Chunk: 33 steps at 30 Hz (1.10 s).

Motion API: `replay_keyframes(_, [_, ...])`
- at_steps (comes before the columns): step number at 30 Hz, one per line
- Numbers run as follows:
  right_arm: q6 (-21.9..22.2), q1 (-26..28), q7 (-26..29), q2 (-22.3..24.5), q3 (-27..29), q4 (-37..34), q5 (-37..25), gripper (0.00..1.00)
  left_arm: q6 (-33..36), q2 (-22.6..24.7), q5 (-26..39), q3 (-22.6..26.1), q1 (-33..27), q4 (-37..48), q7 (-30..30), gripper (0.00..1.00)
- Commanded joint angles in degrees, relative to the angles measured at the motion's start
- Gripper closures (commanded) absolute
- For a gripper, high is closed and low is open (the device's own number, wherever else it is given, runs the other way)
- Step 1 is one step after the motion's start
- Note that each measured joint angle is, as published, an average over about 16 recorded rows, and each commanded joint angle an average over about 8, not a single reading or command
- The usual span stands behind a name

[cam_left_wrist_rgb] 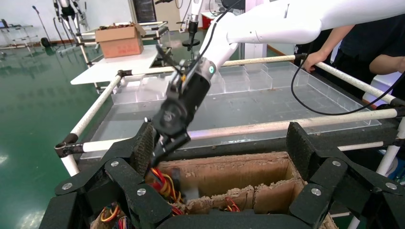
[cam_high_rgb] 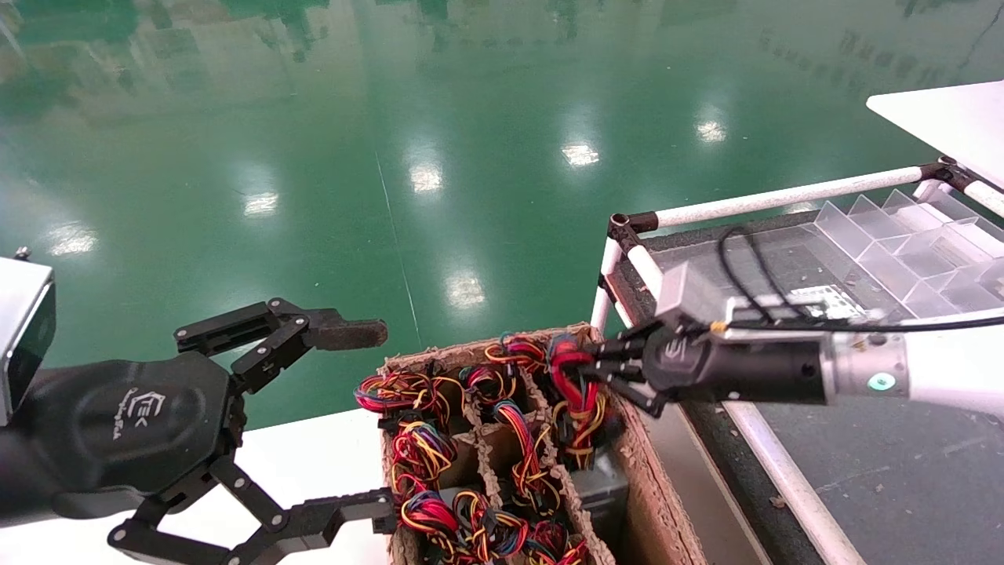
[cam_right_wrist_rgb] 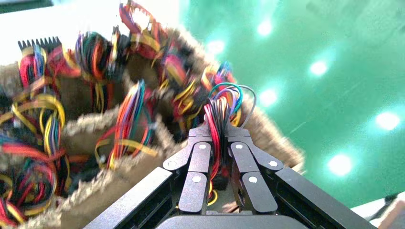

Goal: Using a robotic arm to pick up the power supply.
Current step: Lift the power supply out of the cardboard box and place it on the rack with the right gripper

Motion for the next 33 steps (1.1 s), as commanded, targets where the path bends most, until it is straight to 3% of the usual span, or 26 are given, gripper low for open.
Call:
replay_keyframes(1, [-0.5, -0.1, -0.2, 0.6, 0.9, 0.4, 1.3, 1.00, 0.0, 0.0, 0.0, 0.0, 0.0, 0.0, 0.0, 0.00])
replay_keyframes(19, [-3.4, 6.0, 8.1, 8.9, 6.0, 8.7, 9.6, 1.00, 0.0, 0.0, -0.1, 0.1, 0.0, 0.0, 0.0, 0.00])
replay_keyframes(26, [-0.2, 9.7, 6.5, 10.5, 6.8, 7.6, 9.4, 1.00, 0.0, 0.0, -0.1, 0.1, 0.0, 0.0, 0.1, 0.00])
replay_keyframes(33, [4.6, 13.6, 1.6, 10.5, 6.5, 3.0, 7.0, 1.00, -0.1, -0.1, -0.1, 0.1, 0.0, 0.0, 0.1, 0.00])
